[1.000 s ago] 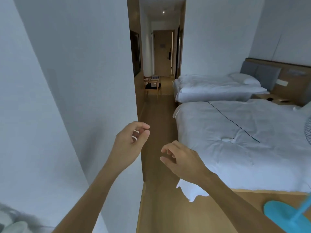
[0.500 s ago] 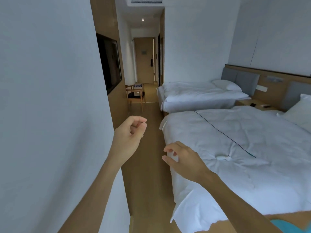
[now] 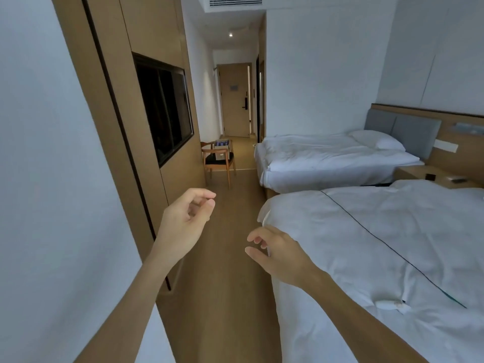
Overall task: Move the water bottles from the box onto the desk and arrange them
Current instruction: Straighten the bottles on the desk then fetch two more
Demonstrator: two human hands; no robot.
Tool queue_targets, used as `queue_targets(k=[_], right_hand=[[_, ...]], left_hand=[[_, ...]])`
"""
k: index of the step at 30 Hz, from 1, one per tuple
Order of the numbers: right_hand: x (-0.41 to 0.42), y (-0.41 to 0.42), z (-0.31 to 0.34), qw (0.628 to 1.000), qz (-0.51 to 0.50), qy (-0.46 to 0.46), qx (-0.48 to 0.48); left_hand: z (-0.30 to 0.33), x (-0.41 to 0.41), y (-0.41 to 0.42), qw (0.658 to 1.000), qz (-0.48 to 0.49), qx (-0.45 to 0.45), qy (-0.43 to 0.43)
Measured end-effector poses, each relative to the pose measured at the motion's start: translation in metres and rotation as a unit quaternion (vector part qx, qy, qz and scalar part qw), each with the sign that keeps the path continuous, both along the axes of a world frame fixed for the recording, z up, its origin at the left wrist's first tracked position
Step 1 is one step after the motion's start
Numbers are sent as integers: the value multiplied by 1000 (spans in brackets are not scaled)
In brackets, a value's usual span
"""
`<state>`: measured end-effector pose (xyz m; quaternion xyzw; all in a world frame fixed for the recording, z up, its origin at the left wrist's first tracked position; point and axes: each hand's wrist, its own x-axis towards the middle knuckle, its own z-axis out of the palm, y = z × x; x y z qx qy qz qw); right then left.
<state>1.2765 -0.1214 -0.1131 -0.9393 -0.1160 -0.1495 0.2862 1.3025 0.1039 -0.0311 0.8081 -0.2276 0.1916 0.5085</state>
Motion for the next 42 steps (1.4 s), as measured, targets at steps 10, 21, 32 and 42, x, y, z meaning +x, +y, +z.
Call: queue_targets(k=[10, 21, 32, 42], right_hand=[[201, -40, -3, 999, 26, -3, -26], [470, -58, -11, 999, 12, -13, -44], [692, -97, -8, 999, -15, -25, -40], [913, -172, -12, 999, 8, -25, -36]], left_hand=[[-7, 185, -30, 999, 25, -15, 23], [-24, 456, -50, 999, 10, -19, 28], [-14, 687, -84, 999, -21, 27, 12], [-18, 906, -153, 1000, 1, 23, 17]])
